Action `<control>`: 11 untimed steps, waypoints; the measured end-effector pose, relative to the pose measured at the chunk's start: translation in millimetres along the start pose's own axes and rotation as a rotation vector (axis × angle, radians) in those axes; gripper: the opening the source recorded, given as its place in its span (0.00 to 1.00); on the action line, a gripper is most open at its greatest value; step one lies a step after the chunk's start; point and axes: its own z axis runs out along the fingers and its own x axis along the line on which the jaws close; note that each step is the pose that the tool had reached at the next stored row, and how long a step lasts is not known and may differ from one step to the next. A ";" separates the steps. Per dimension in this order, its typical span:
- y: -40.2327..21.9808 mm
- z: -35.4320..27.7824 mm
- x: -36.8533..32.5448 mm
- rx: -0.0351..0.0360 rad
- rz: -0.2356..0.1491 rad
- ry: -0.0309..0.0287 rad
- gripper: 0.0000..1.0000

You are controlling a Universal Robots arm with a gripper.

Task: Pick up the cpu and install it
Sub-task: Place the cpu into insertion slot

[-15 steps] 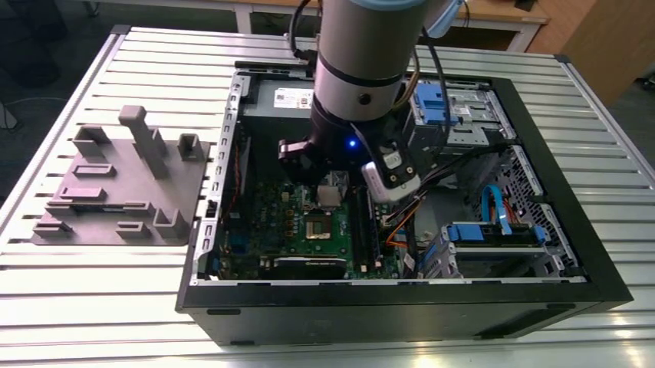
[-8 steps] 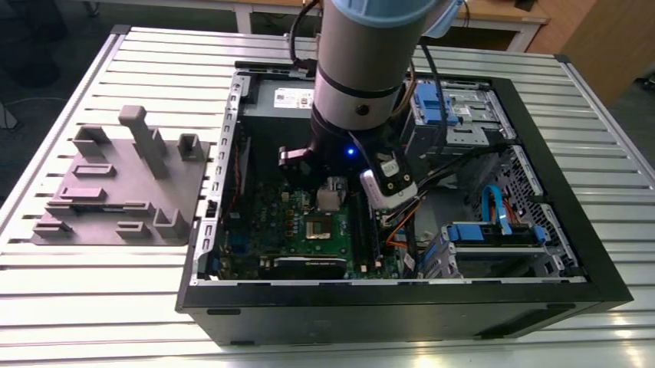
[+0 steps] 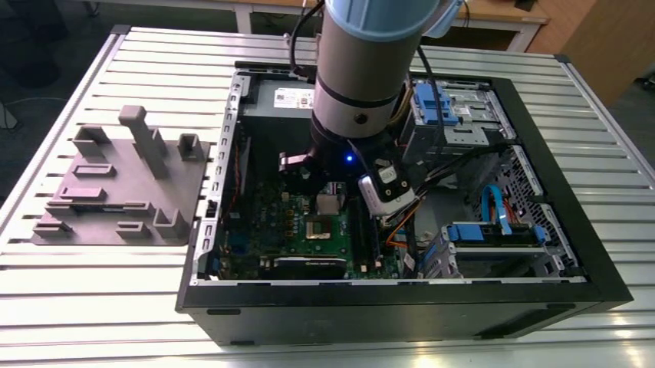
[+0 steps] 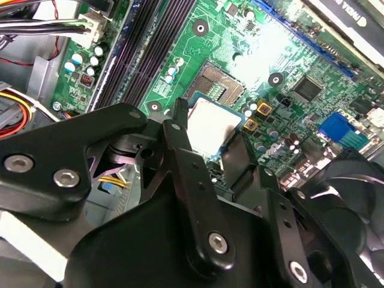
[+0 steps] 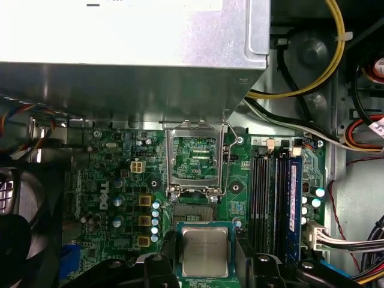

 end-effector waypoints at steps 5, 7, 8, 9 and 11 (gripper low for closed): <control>-0.1 4.3 -0.2 0.0004 0.000 -0.0001 0.47; -0.3 7.9 -0.2 0.0011 0.000 0.0000 0.47; -0.4 9.8 -0.2 0.0012 0.000 0.0001 0.47; -0.4 11.6 -0.2 0.0012 0.000 0.0001 0.47; -0.6 15.2 0.1 0.0012 0.000 0.0001 0.47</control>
